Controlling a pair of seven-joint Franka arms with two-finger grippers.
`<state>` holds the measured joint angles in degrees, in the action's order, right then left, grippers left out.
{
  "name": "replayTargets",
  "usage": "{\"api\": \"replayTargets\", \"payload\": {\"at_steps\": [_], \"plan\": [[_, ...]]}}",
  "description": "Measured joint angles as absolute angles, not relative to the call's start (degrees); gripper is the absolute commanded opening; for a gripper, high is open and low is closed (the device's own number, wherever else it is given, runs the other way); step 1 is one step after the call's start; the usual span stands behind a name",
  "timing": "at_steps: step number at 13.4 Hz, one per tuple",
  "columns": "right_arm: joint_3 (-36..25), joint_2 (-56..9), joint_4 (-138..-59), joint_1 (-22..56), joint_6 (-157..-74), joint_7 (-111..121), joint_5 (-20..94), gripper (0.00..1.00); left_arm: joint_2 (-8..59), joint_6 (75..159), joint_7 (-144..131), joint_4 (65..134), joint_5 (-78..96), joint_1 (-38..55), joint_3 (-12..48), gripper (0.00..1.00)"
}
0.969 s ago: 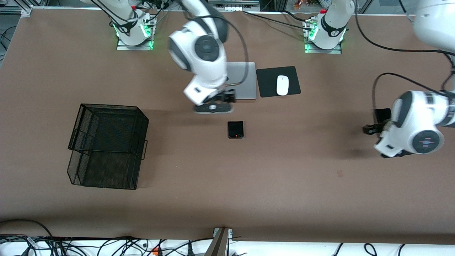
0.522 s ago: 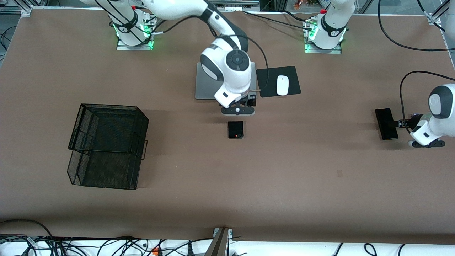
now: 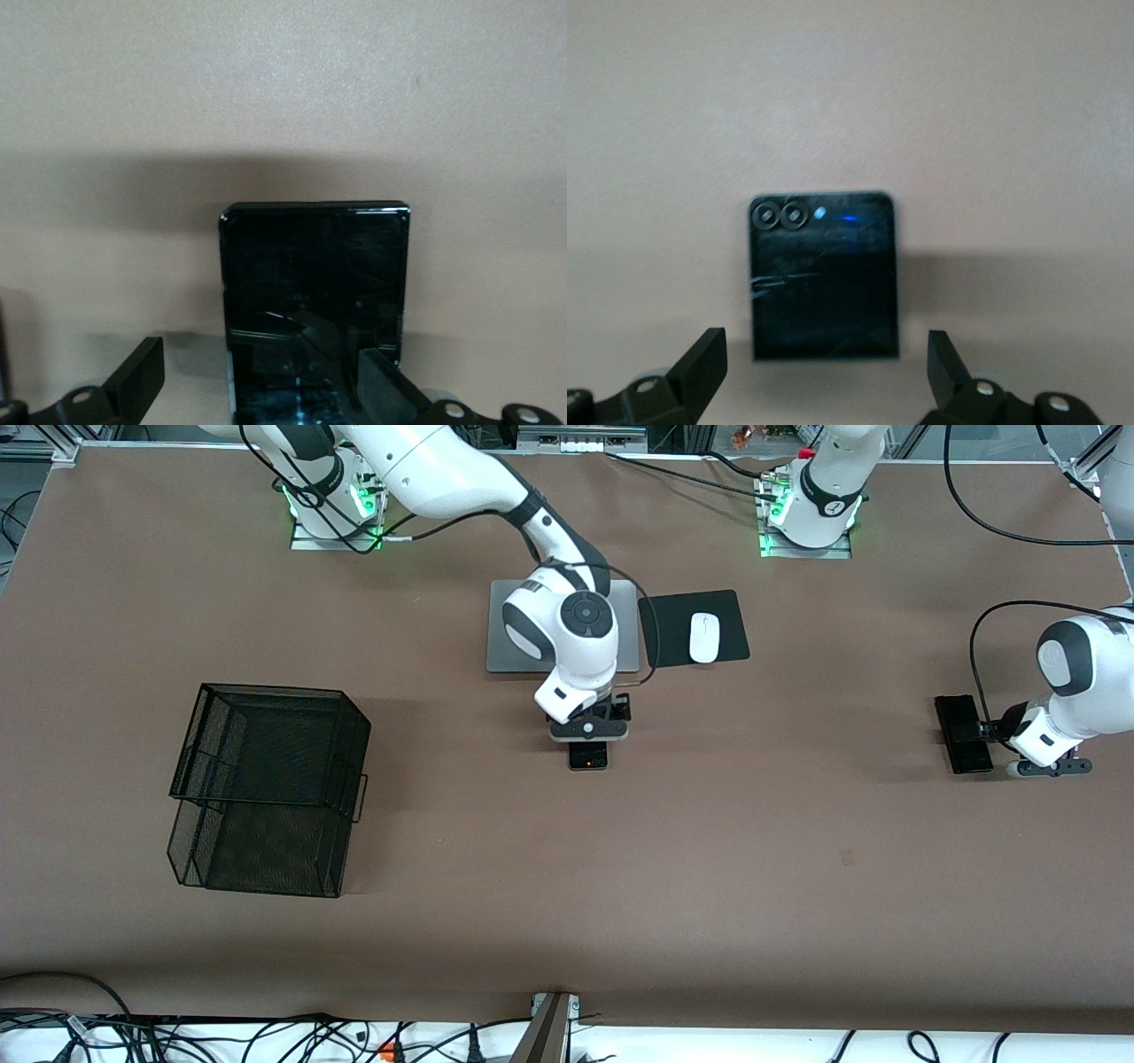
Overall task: Place phones with both arms
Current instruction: 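Grasp the tall phone with the left gripper while the right gripper lifts, then drop the flip phone into the mesh basket with the right gripper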
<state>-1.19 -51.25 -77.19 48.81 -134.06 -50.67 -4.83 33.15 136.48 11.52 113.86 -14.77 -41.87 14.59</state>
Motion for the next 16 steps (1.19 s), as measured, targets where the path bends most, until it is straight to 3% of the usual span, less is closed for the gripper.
{"api": "replayTargets", "payload": {"at_steps": [3,4,5,6,7,8,10,12,16], "plan": [[-1.6,-53.5,-77.2,48.9,-137.7,-50.7,-4.8,1.0,33.1,133.9,11.6,113.9,-11.5,-41.9,15.3,1.0],[-1.6,-53.8,-77.2,49.0,-138.1,-50.7,-4.8,0.77,33.1,133.5,11.6,114.0,-11.2,-41.9,15.7,1.0],[-1.6,-53.9,-77.2,49.1,-138.1,-50.7,-4.9,0.41,33.1,133.5,11.6,114.2,-11.1,-41.9,15.9,1.0],[-1.6,-53.8,-77.1,49.1,-138.1,-50.6,-5.0,0.32,33.1,133.5,11.6,114.2,-11.1,-41.9,15.9,0.85],[-1.6,-53.7,-76.7,49.1,-137.9,-50.5,-5.2,0.19,33.1,133.5,11.9,114.2,-11.1,-41.9,15.9,0.37],[-1.6,-53.5,-76.1,49.1,-137.5,-50.4,-5.2,0.15,33.0,133.5,12.8,114.1,-11.1,-42.0,15.8,0.26],[-2.0,-52.3,-74.5,48.7,-133.2,-50.4,-5.2,0.15,32.5,133.0,14.6,114.1,-11.0,-42.1,15.9,0.18],[-2.3,-48.6,-72.9,46.6,-126.1,-48.9,-5.1,0.14,32.6,132.2,15.0,113.6,-11.0,-41.8,16.6,0.18],[-4.4,-36.4,-74.2,41.3,-108.9,-39.5,-4.7,0.05,32.0,111.3,15.1,101.2,-11.0,-37.2,19.7,0.18]]}}
